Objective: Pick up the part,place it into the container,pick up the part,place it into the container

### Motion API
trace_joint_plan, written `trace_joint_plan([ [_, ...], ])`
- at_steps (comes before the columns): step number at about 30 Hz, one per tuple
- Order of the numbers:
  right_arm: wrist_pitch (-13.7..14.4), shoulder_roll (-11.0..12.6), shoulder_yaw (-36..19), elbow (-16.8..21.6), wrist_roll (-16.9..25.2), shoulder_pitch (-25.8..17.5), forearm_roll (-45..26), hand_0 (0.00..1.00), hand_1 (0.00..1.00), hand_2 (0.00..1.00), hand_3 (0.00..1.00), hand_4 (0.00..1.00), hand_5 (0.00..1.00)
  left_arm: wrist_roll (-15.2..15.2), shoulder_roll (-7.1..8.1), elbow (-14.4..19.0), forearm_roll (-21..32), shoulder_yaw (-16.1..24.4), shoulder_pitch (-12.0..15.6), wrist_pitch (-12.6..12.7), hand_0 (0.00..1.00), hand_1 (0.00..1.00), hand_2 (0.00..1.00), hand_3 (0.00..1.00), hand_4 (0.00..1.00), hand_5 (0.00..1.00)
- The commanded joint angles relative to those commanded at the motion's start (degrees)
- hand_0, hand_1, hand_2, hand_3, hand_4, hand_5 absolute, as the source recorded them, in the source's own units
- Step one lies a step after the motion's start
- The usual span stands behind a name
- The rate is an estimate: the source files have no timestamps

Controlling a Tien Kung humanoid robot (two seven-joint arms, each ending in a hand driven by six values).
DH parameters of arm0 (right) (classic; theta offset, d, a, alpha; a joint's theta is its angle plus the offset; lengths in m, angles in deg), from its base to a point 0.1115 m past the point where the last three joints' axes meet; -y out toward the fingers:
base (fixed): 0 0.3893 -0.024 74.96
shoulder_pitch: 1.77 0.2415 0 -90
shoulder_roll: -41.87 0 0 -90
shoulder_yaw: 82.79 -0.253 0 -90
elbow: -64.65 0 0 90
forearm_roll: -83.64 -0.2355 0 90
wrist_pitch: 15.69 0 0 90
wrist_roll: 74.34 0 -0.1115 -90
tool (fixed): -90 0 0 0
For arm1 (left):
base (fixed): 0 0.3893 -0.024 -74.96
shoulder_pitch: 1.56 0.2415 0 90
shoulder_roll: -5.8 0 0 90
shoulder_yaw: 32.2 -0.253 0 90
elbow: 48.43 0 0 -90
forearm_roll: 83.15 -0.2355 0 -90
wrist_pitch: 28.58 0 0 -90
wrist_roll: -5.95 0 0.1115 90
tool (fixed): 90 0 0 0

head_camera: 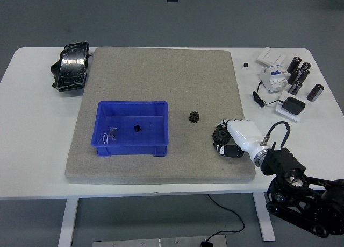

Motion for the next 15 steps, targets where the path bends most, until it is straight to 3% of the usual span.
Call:
trace_joint_plan([
  [9, 2.34, 0.05, -1.84, 5.7, 0.75, 1.37, -0.18, 0.414, 0.477, 0.412, 0.494, 0.345, 0.002, 0.07, -0.08, 0.01, -0.06, 0.08, 0.1, 0.03, 0.684, 0.667, 0.596, 0.565, 0.62, 0.394],
  [15, 3.8, -3.46, -2.08, 8.47, 0.82, 4.45, -1.09, 0.418, 0.483, 0.435, 0.511, 0.373, 0.002, 0.18, -0.19, 0.01, -0.13, 0.07, 0.25, -0.05, 0.684, 0.668, 0.597, 0.564, 0.621, 0.397],
])
